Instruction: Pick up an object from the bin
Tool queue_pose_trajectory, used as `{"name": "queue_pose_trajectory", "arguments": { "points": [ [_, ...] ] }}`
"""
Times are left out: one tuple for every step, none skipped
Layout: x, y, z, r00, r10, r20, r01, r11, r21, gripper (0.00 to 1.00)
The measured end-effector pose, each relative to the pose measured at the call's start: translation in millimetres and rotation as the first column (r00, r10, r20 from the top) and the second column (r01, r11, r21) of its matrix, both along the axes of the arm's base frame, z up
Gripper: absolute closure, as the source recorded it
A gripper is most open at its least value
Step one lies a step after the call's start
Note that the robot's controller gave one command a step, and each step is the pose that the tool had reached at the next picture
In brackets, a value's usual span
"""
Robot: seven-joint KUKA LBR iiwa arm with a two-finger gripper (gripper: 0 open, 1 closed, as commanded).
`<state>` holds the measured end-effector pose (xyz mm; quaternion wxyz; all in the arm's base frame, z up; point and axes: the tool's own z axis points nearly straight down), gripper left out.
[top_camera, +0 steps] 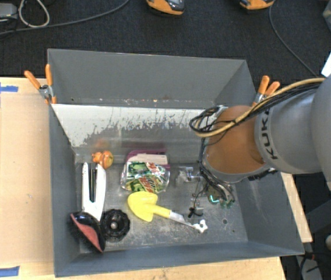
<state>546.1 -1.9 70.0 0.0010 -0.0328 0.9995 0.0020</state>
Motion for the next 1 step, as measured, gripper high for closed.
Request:
{"name": "queue_pose_trajectory", "arguments": {
  "points": [
    [-3.7, -19.6, 20.5, 1.0, 0.005, -0.001, -0.005, 1.0, 0.001, 0.0]
  ]
}}
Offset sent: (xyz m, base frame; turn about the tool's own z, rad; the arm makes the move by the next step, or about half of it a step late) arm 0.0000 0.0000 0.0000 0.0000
